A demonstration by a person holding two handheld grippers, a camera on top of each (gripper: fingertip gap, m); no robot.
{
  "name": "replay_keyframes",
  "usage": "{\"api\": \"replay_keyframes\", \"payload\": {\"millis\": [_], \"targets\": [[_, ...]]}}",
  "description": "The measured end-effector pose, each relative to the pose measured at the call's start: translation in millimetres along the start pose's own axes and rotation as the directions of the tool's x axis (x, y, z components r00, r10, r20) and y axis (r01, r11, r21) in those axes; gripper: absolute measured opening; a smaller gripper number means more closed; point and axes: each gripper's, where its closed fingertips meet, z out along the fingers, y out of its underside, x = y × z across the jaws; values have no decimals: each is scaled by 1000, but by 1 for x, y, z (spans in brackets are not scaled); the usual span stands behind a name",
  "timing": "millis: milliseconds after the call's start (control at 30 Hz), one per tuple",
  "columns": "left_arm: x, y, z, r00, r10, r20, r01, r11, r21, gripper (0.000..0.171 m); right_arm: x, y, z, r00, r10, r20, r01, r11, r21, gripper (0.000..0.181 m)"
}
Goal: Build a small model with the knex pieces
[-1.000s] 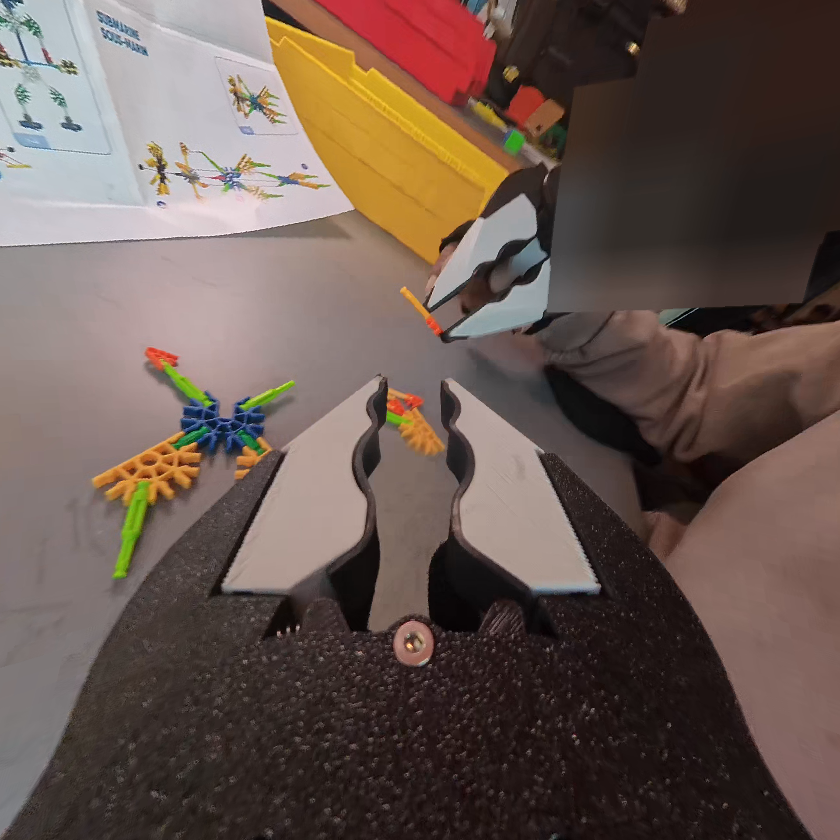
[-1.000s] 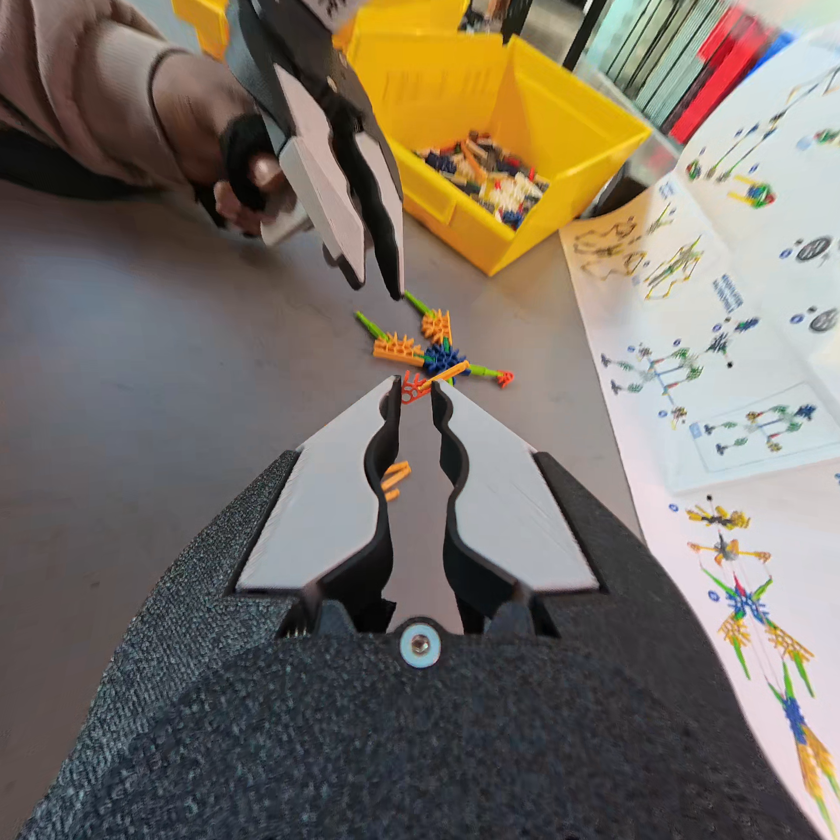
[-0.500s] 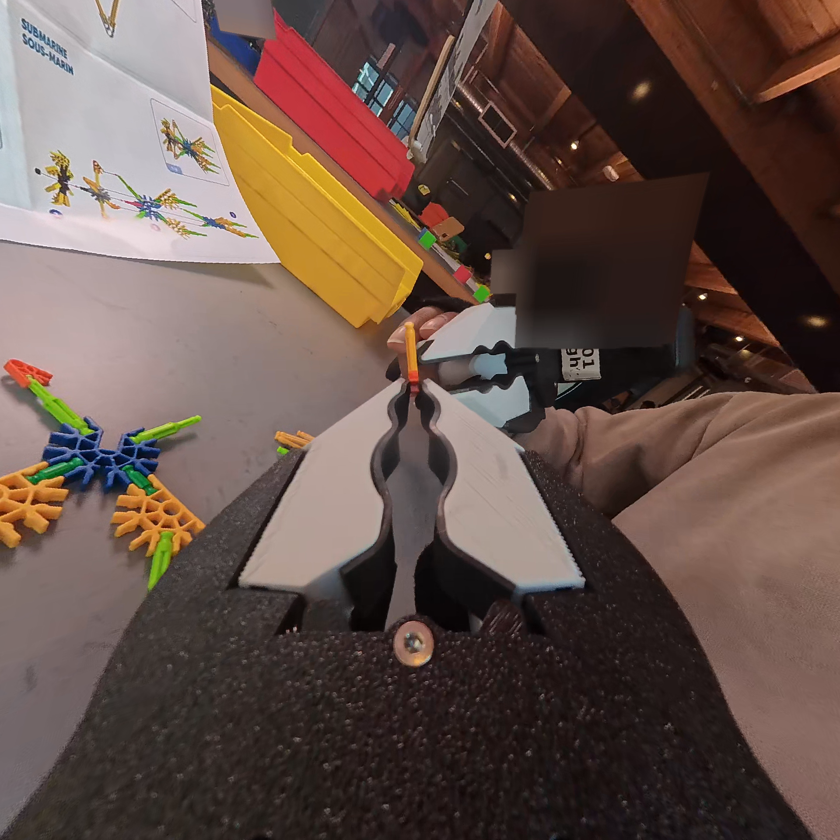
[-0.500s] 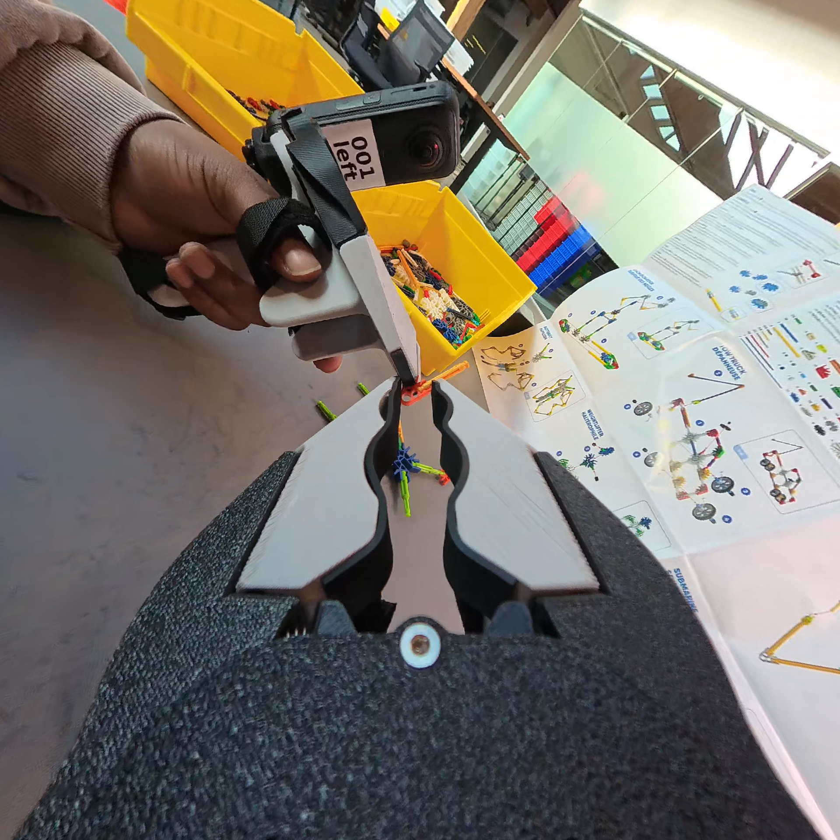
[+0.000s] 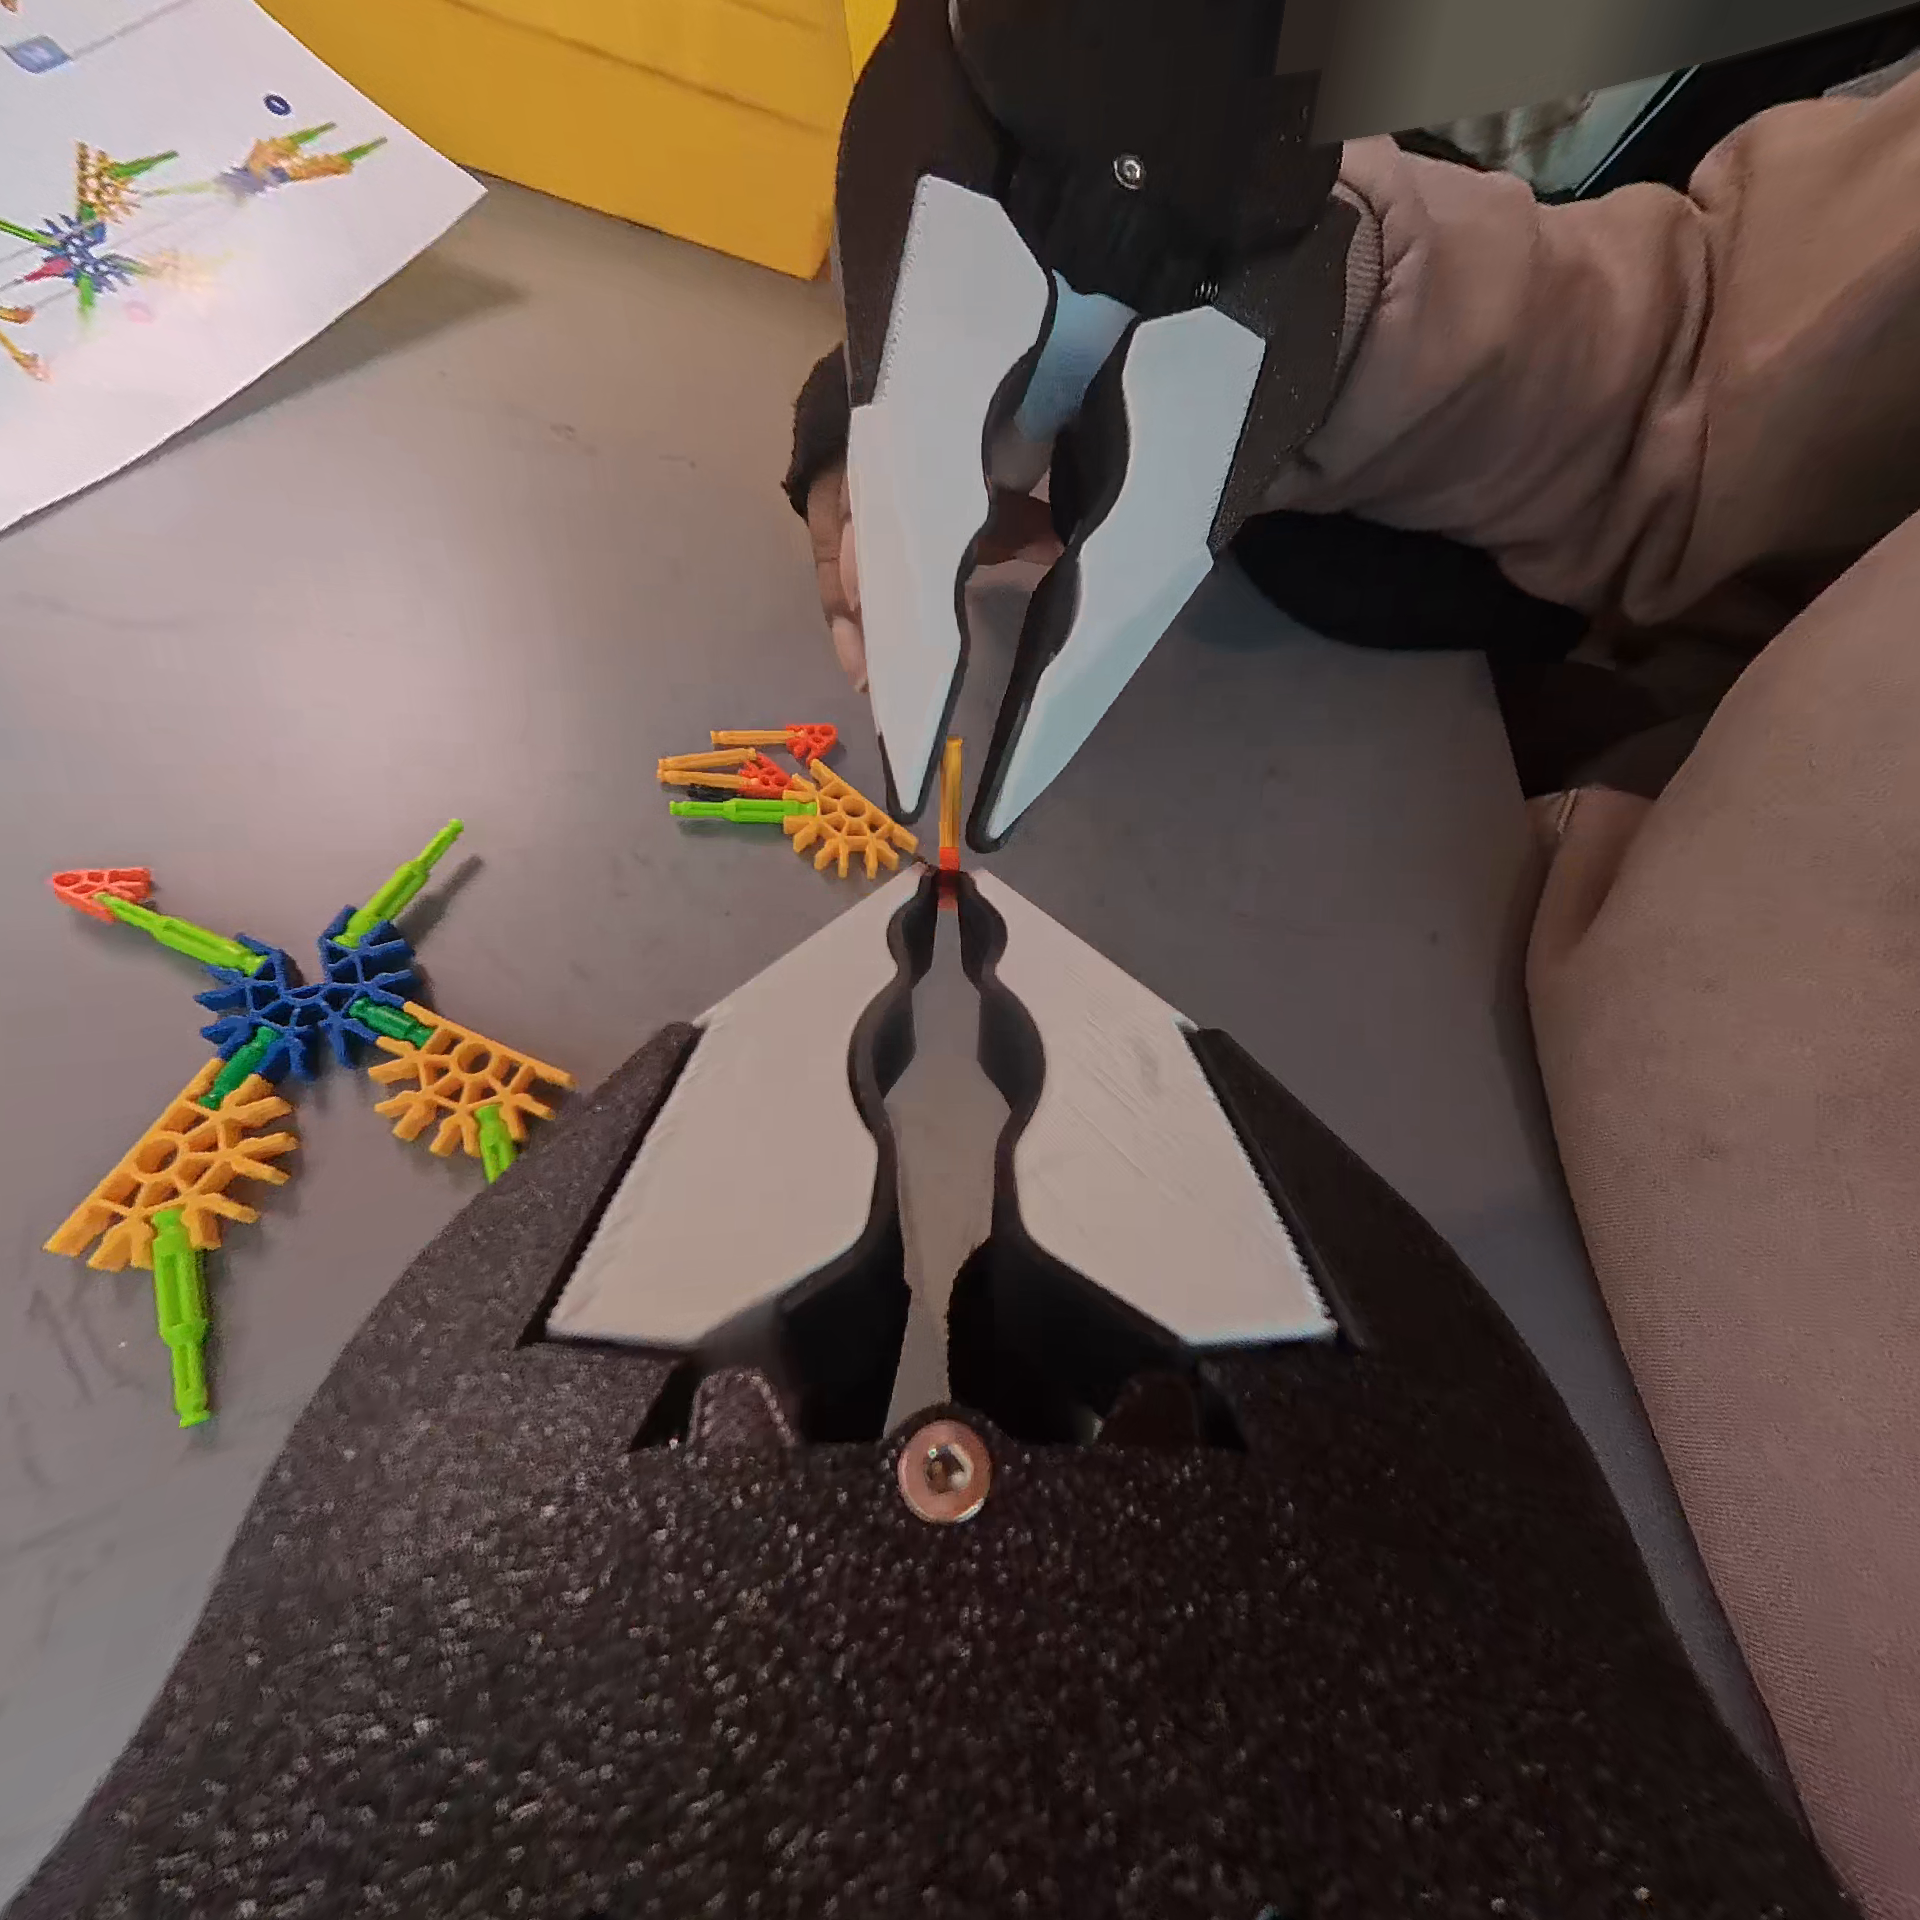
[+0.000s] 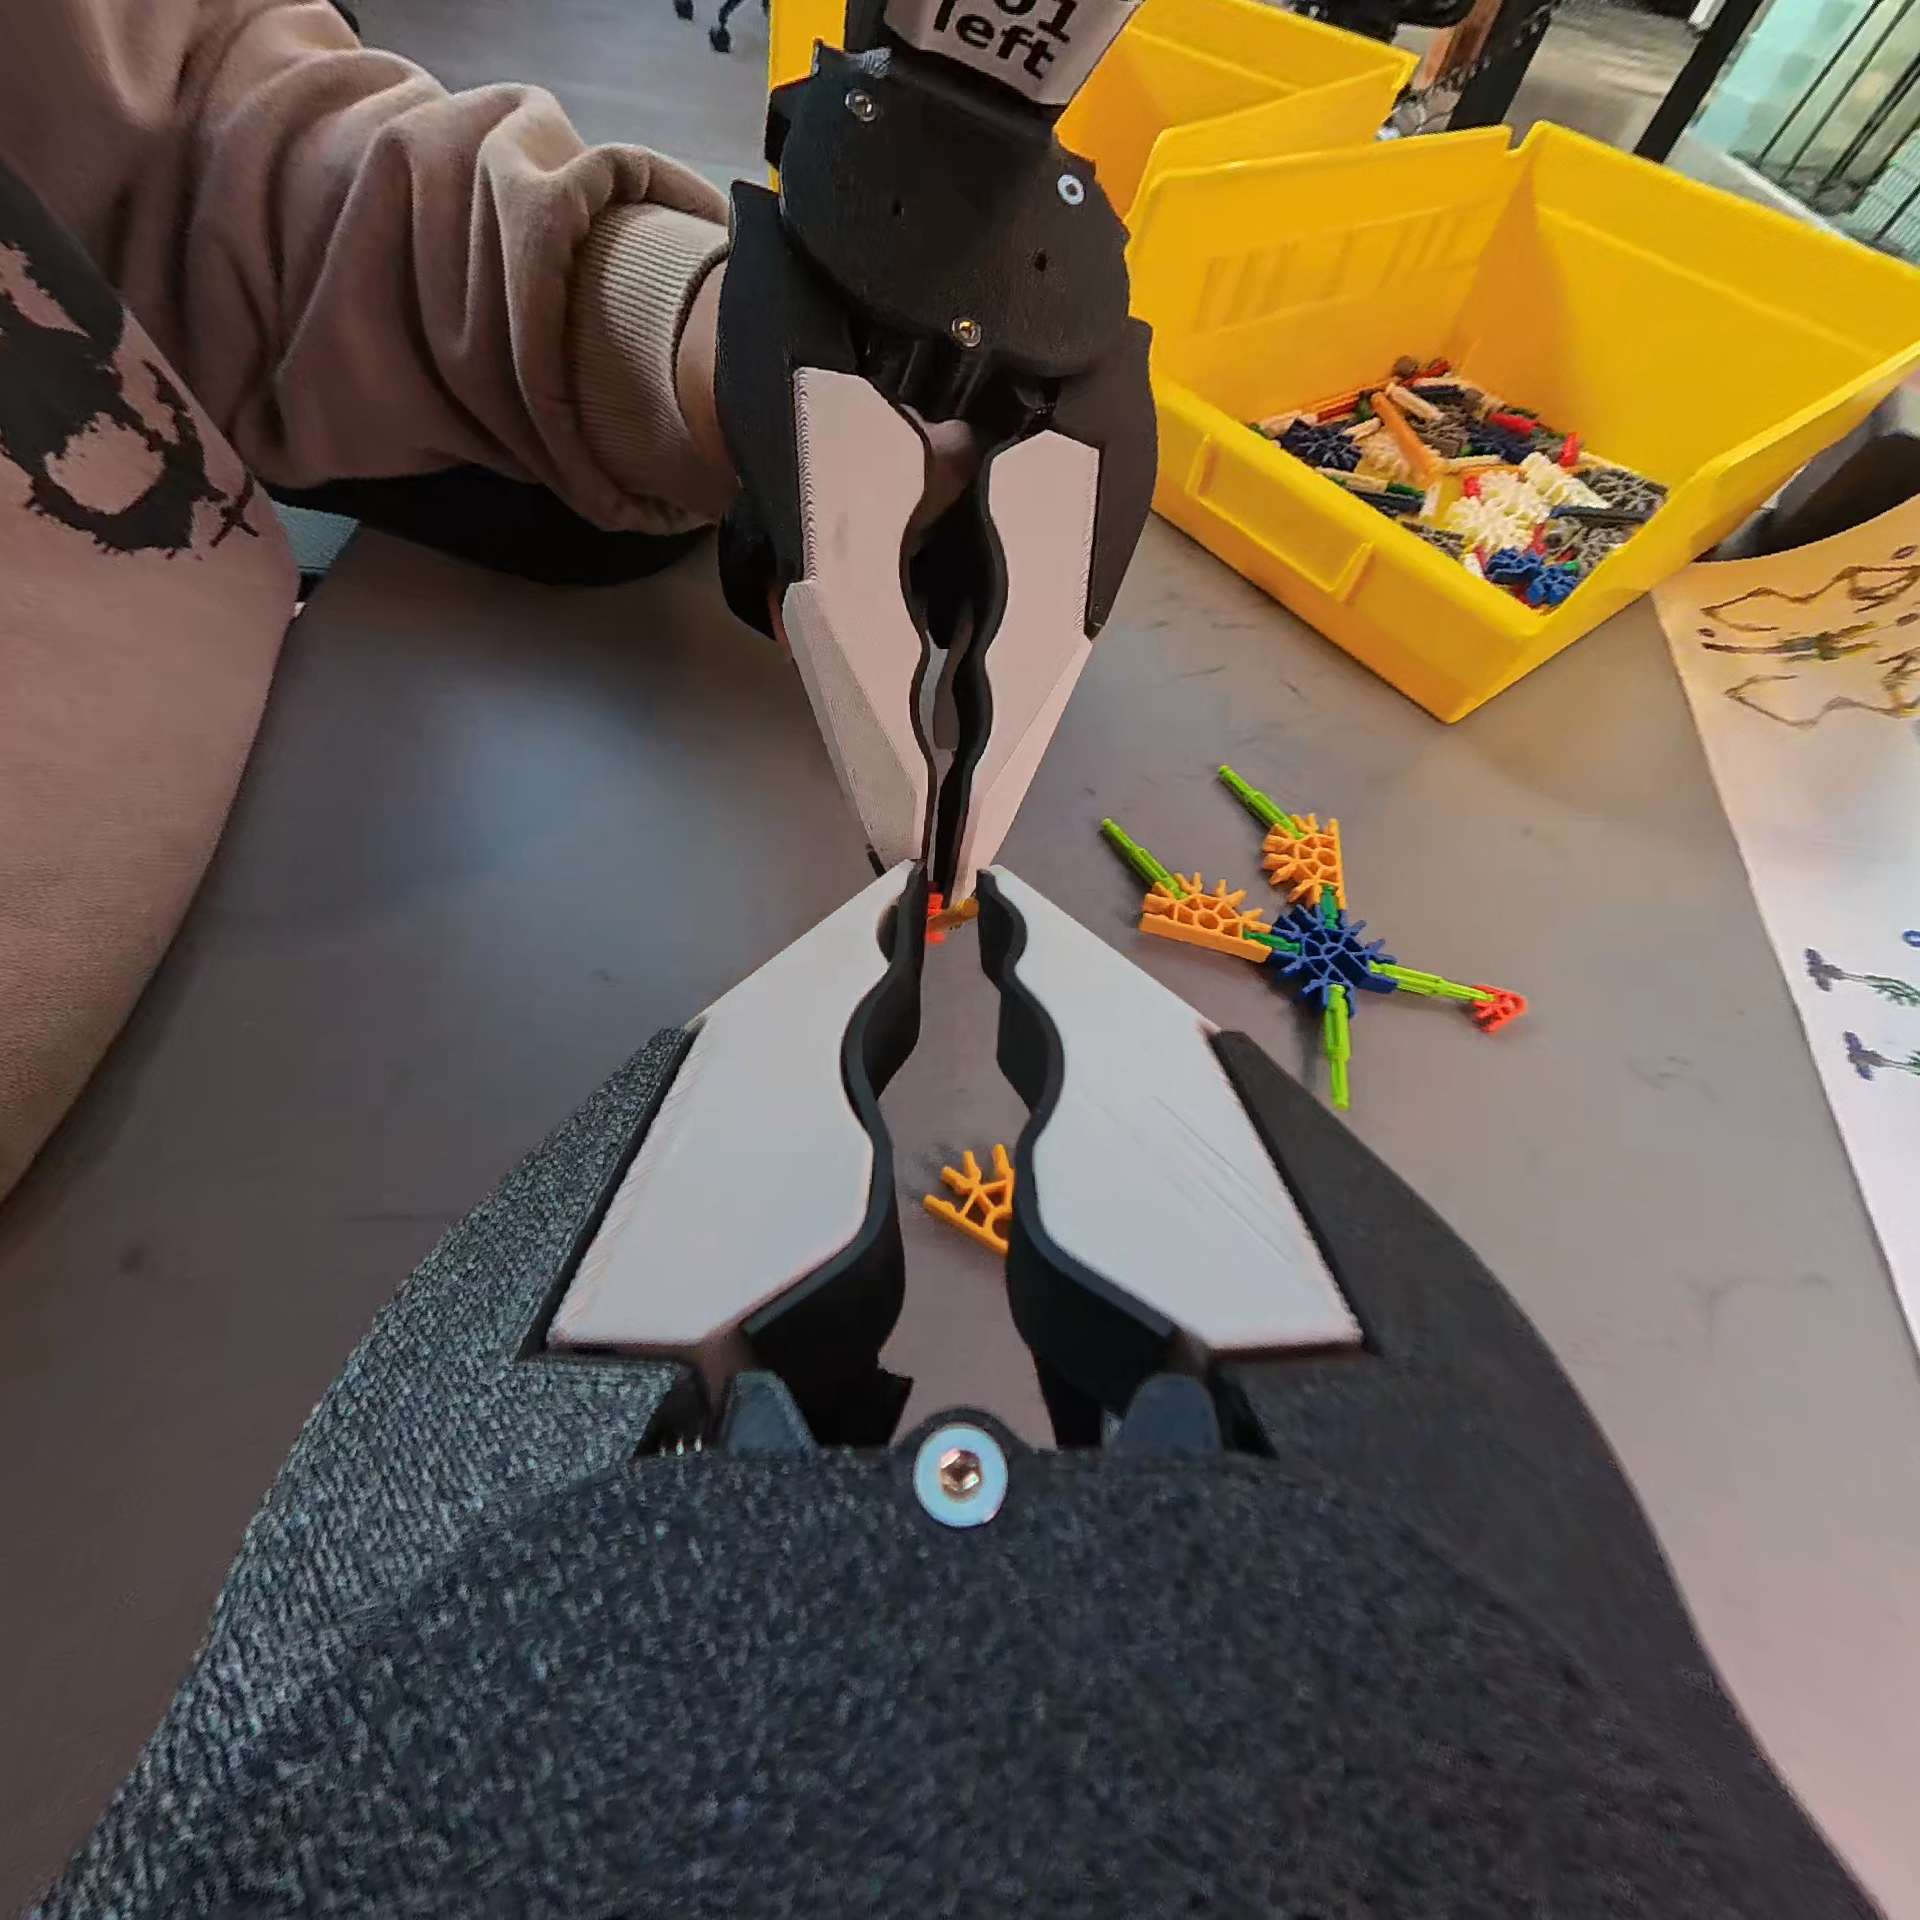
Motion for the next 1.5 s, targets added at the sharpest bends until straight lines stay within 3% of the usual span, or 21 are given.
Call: {"api": "replay_keyframes", "payload": {"millis": [133,533,733,833,1000,1233,1500], "targets": [[3,6,3,1000,-10,-26,10,1000,-24,3,-7,14,2,999,13,53,-9,997,-72,3],[7,3,2,998,-21,-63,21,1000,-6,3,-16,21,-2,992,42,116,-31,995,-98,5],[4,-3,-1,997,-38,-62,41,998,37,4,-12,16,-3,994,34,100,-27,997,-74,1],[6,-7,-4,994,-58,-96,65,995,71,14,-9,6,-6,994,49,93,-47,999,-23,1],[3,-15,-8,993,-76,-89,87,989,116,4,-6,-1,-8,994,66,84,-67,998,16,1],[-35,-15,-10,970,-229,88,210,961,179,3,28,6,3,981,74,-177,-86,994,-62,0],[-66,-13,-10,915,-293,276,236,946,221,2,54,12,12,872,-113,-476,-1,973,-232,0]]}}
